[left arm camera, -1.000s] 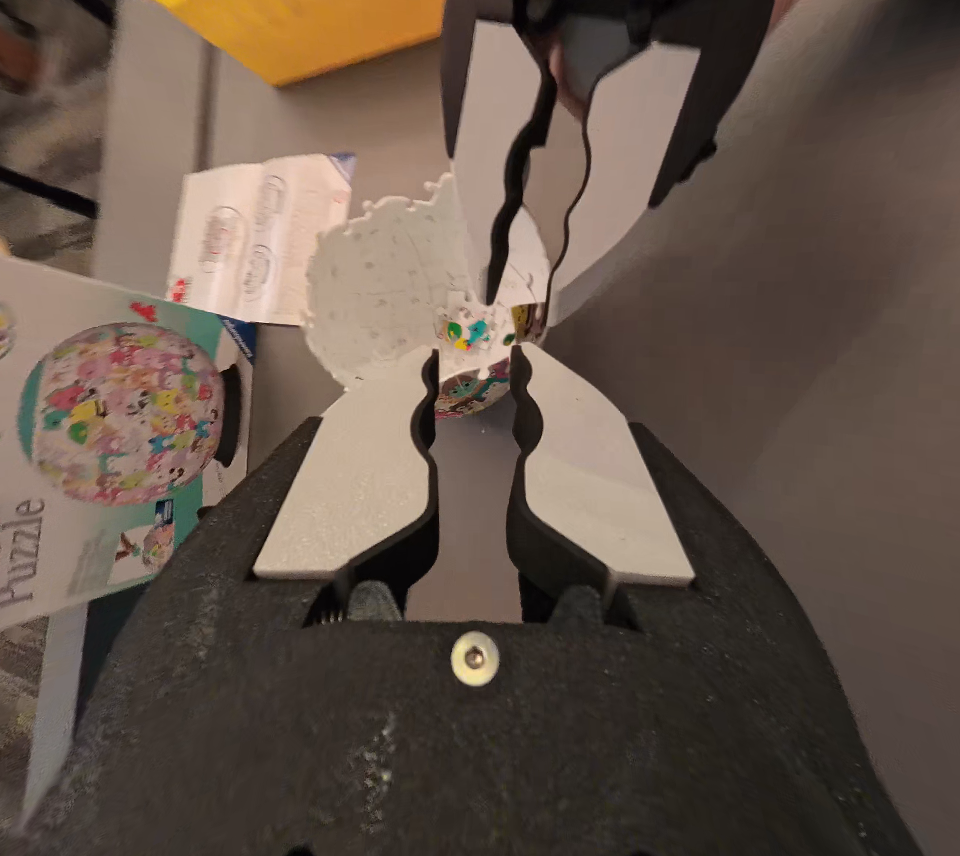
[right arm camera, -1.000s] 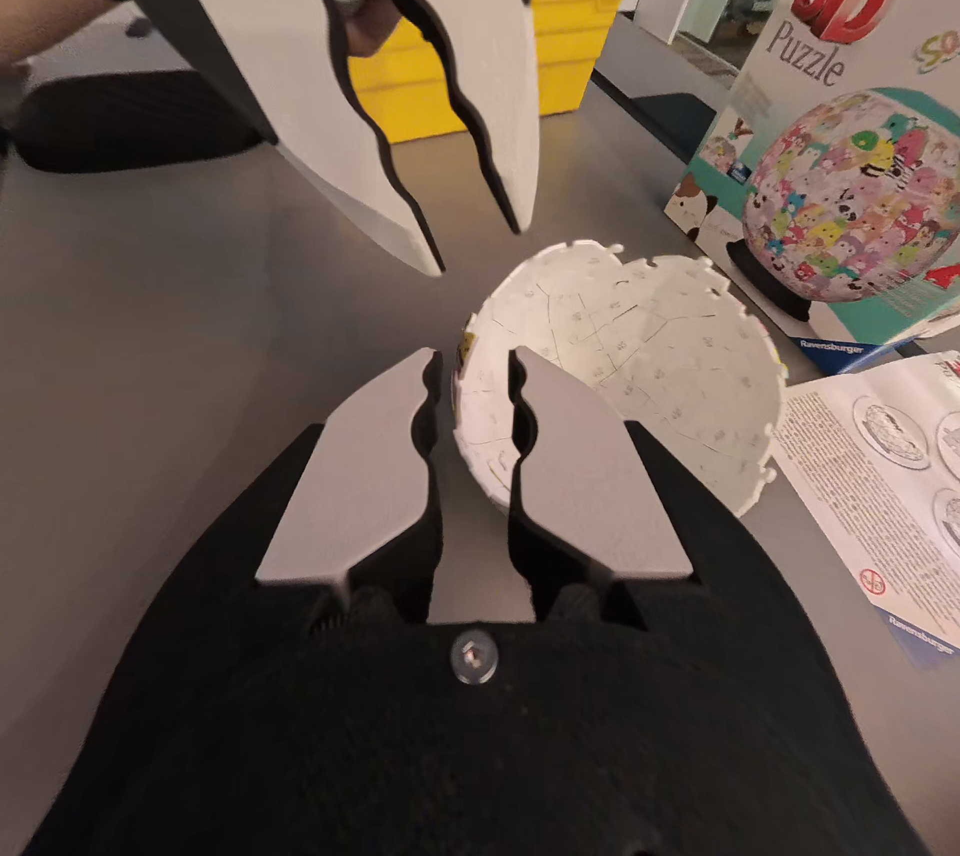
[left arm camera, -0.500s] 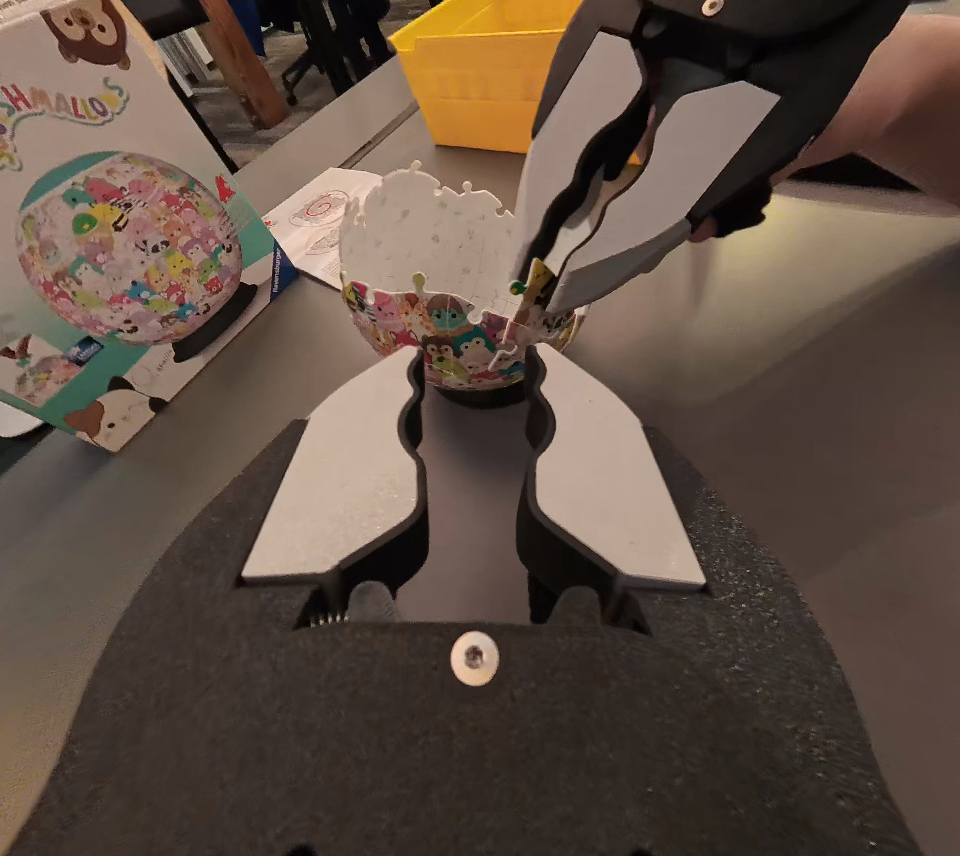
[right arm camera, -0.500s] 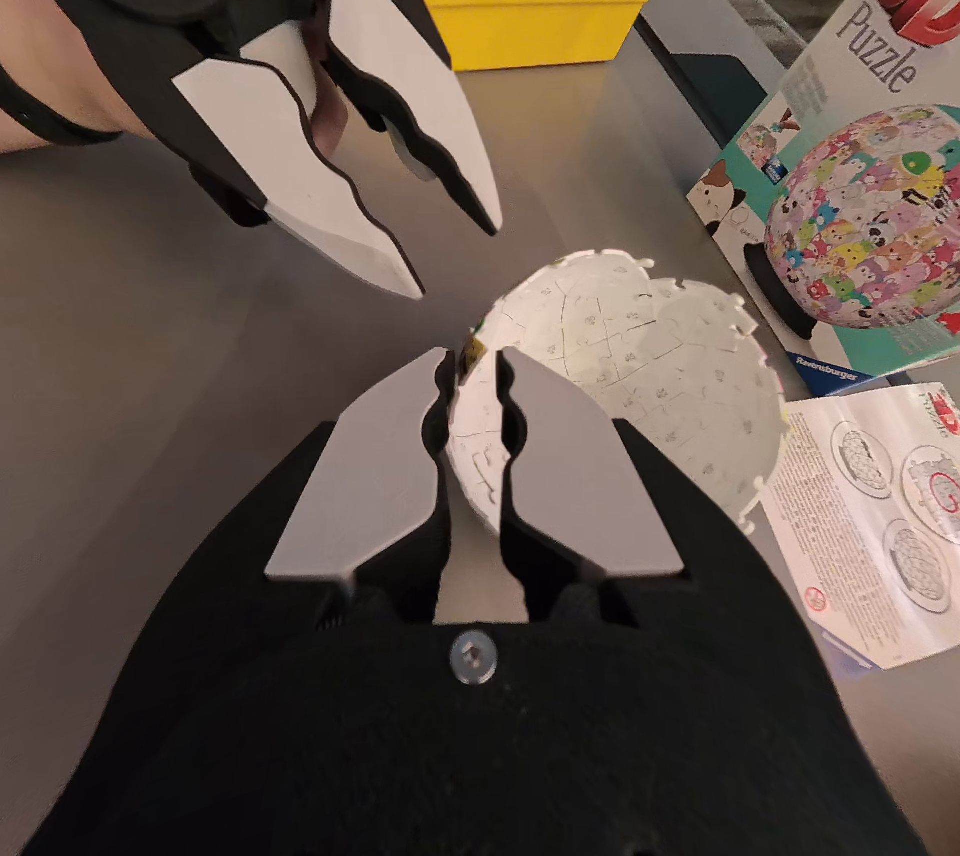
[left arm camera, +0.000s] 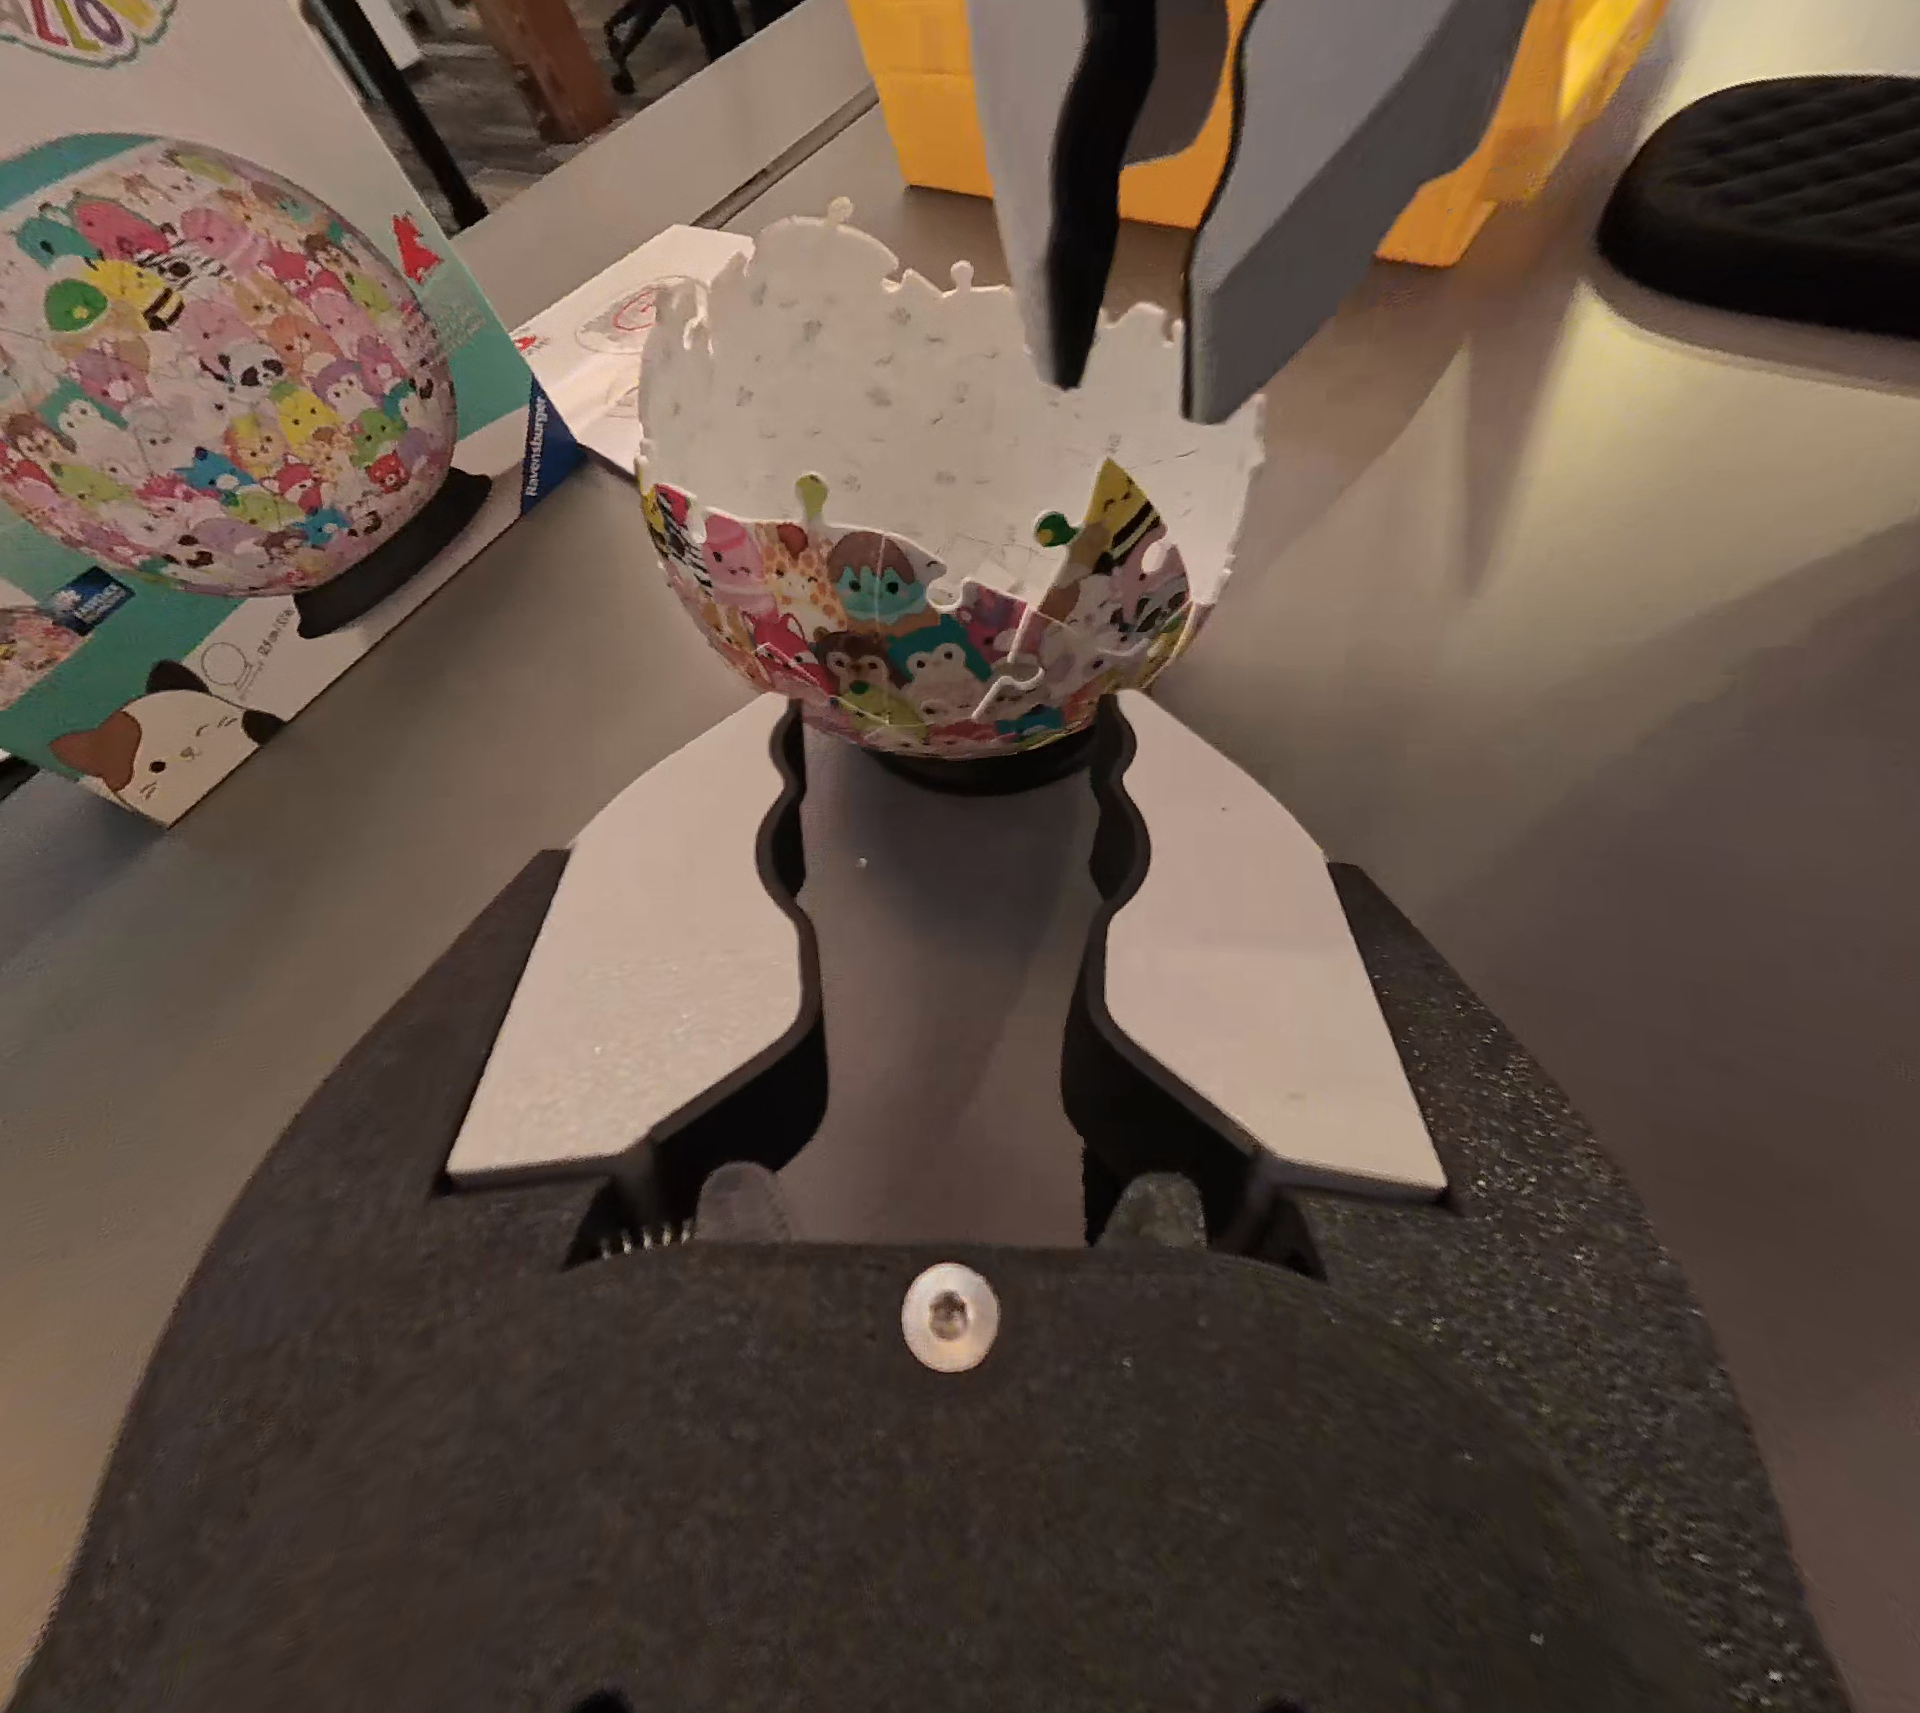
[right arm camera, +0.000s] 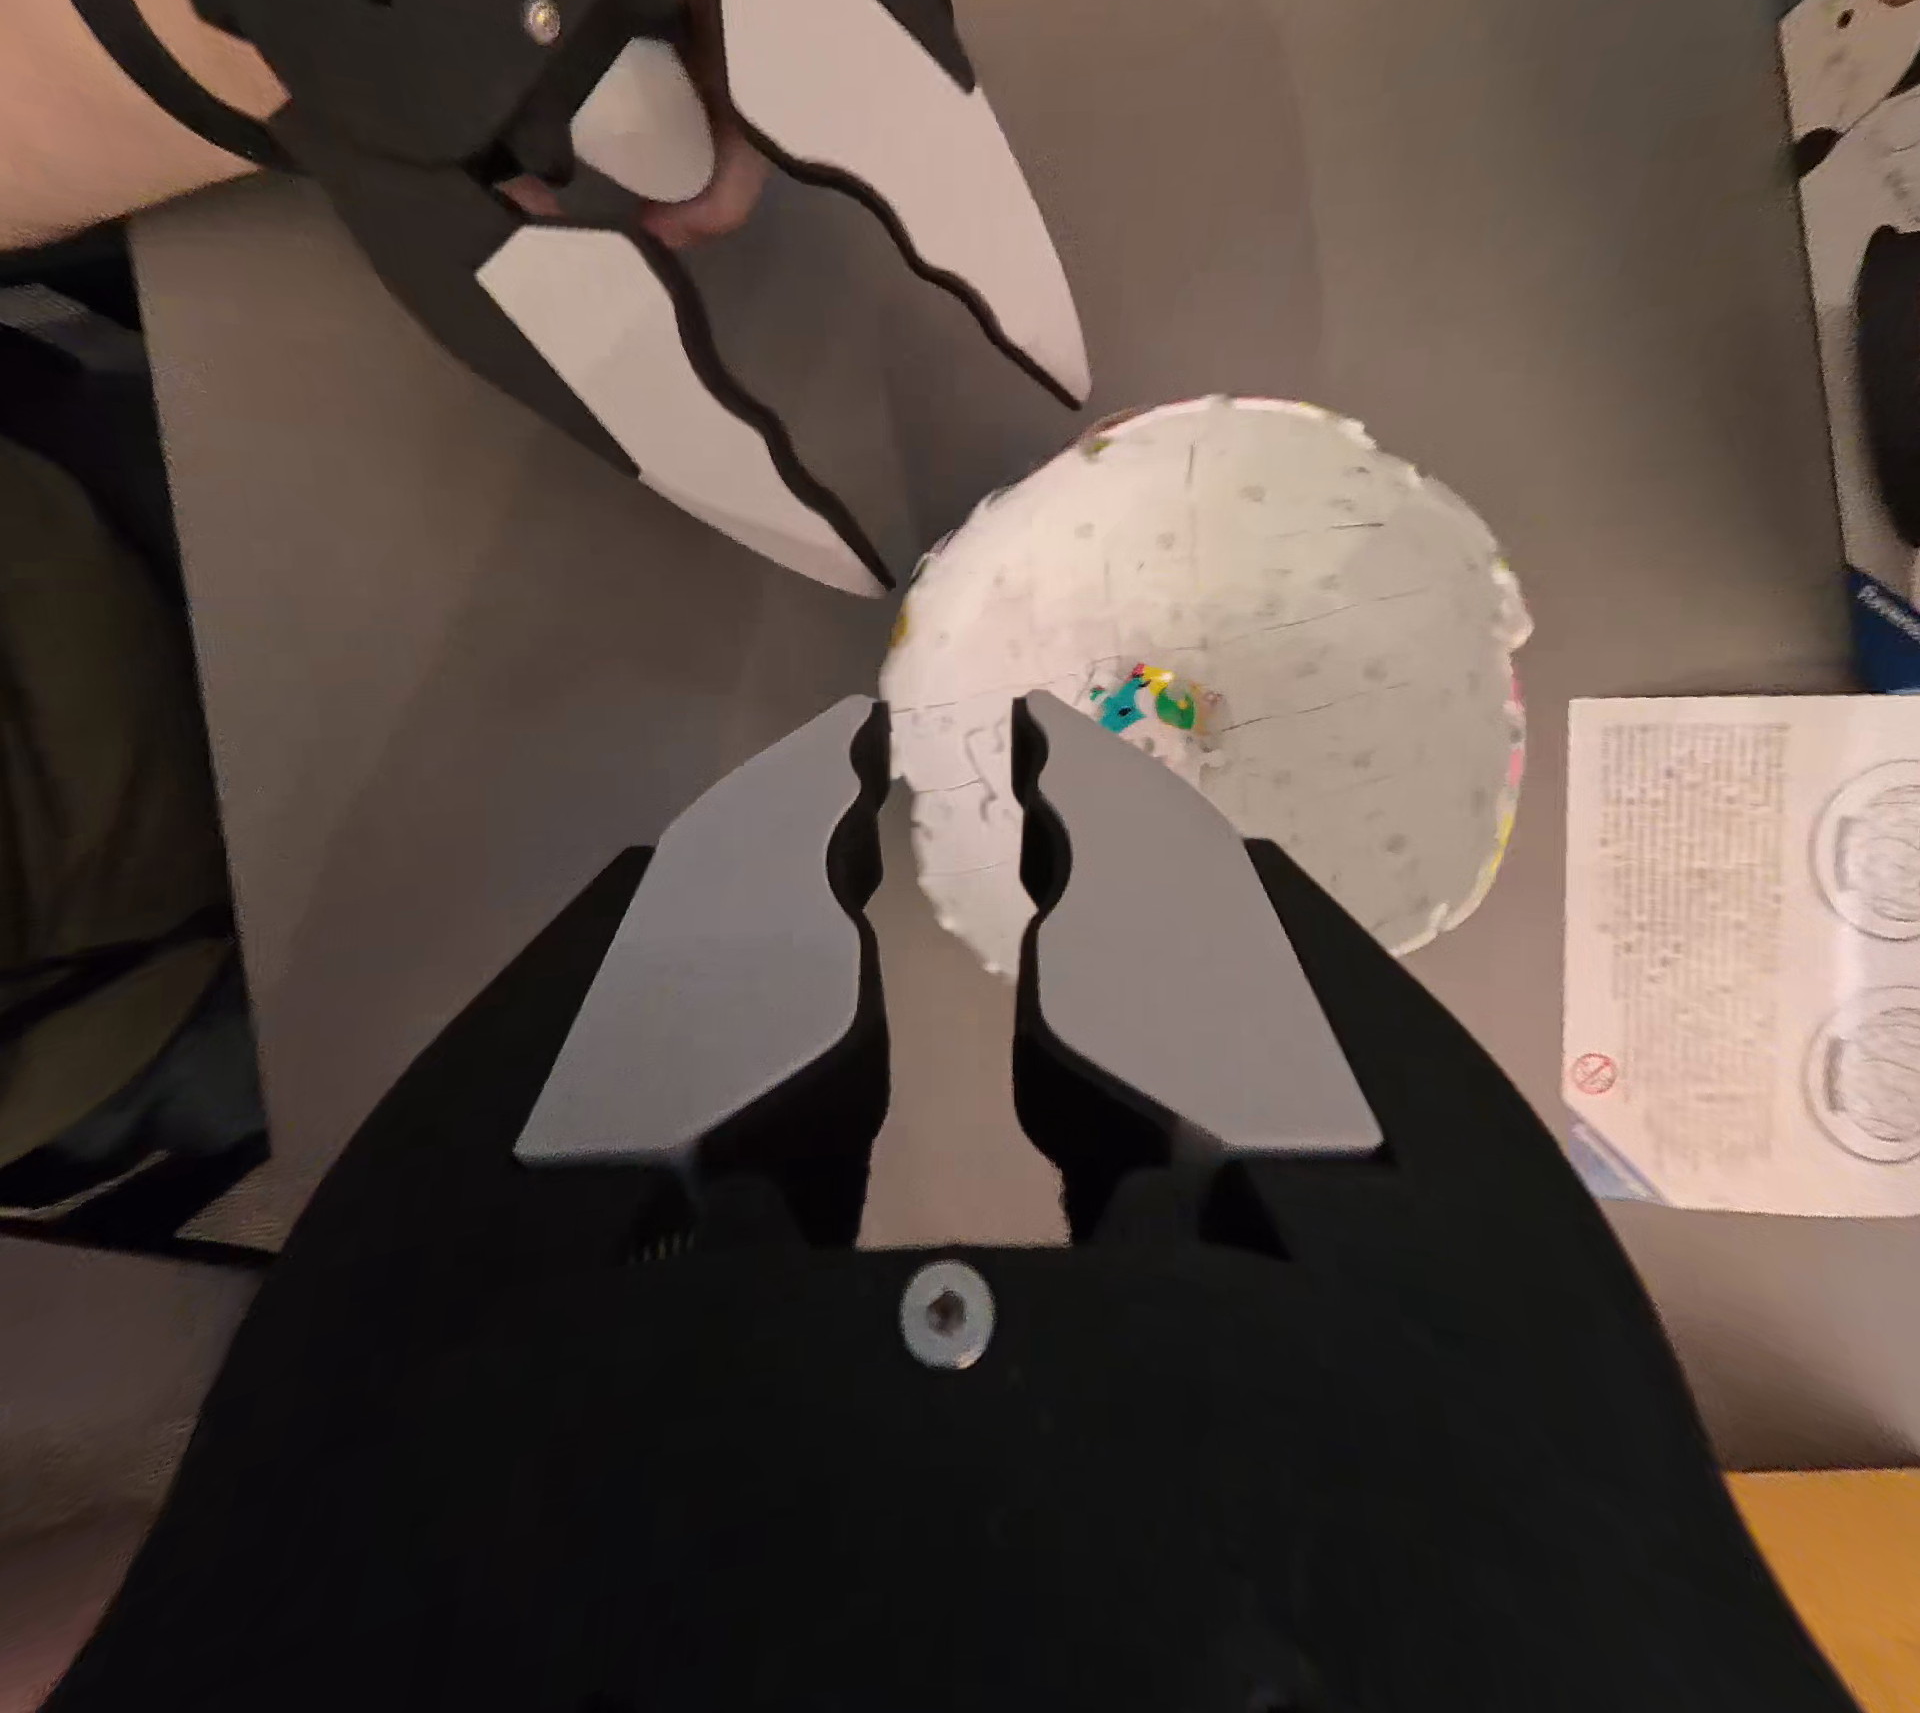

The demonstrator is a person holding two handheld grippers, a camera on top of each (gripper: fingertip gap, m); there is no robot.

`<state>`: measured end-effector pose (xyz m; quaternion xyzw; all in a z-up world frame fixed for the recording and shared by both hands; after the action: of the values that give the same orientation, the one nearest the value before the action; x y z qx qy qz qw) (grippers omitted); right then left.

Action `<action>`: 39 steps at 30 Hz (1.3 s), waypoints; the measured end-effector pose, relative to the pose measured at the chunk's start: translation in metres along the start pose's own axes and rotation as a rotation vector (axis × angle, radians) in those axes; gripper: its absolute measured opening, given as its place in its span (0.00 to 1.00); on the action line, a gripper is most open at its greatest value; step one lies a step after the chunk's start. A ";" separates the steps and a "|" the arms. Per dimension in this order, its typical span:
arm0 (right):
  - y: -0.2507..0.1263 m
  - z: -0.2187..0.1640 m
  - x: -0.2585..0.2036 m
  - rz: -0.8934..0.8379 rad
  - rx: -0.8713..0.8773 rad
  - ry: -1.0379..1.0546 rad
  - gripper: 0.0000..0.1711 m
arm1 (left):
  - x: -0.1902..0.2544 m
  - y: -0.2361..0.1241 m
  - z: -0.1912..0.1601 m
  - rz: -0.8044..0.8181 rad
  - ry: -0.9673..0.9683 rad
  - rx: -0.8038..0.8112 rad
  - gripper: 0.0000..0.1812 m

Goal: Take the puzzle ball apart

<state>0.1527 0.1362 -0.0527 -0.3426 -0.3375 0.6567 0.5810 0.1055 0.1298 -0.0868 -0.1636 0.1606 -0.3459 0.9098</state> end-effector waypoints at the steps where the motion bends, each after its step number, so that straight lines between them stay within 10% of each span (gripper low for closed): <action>1: 0.003 0.001 0.001 0.003 -0.001 -0.014 0.13 | 0.000 0.002 -0.002 0.014 0.004 -0.004 0.29; 39: 0.031 -0.010 0.001 -0.027 -0.092 -0.076 0.05 | 0.001 0.022 -0.003 0.030 -0.066 0.044 0.27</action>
<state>0.1444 0.1347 -0.0843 -0.3392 -0.3938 0.6450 0.5602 0.1178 0.1435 -0.0985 -0.1527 0.1252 -0.3303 0.9230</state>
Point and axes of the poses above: each gripper's, where its closed fingertips meet, y out along the fingers, z out of its top, x = y × z across the jaws, the point moved 1 cm from there along -y, back along the fingers
